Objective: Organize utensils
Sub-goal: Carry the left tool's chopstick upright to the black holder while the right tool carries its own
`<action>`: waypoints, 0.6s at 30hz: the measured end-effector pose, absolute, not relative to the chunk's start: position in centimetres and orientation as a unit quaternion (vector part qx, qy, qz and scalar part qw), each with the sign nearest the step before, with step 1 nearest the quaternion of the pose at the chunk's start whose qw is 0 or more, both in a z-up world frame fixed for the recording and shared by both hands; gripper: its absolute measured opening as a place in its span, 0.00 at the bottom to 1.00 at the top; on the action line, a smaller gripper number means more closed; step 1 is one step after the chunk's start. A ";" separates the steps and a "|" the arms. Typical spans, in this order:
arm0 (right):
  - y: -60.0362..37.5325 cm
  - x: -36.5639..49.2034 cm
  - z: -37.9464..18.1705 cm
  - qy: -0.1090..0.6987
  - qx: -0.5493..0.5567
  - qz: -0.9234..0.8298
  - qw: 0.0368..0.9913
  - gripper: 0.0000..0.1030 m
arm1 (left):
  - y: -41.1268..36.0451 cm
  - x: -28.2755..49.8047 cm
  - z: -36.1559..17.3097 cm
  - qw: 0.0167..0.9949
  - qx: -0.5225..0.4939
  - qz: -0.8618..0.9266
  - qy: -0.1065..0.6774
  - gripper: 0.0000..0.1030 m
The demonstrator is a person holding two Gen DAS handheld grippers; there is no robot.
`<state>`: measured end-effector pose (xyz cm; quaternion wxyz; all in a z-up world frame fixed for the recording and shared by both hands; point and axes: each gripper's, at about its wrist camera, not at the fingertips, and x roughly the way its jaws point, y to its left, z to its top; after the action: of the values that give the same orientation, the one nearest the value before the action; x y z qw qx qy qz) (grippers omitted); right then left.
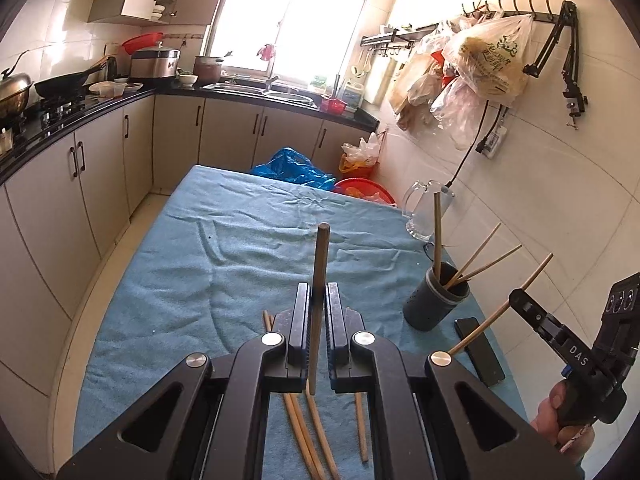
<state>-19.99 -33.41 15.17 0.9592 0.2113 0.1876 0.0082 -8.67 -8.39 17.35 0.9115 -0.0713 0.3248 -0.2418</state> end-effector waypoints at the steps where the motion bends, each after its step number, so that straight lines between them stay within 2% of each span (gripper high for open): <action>1: -33.5 -20.0 15.2 0.187 0.211 0.007 0.959 0.07 | -8.6 -8.7 17.4 0.912 -0.070 -0.243 0.324 0.06; 18: -35.0 -21.2 15.5 0.178 0.219 -0.016 0.959 0.07 | -11.3 -9.3 18.8 0.906 -0.057 -0.277 0.315 0.06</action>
<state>-21.22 -35.00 15.49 0.9592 0.2187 0.1785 -0.0163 -9.29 -11.28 18.79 0.9059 -0.0565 0.3150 -0.2774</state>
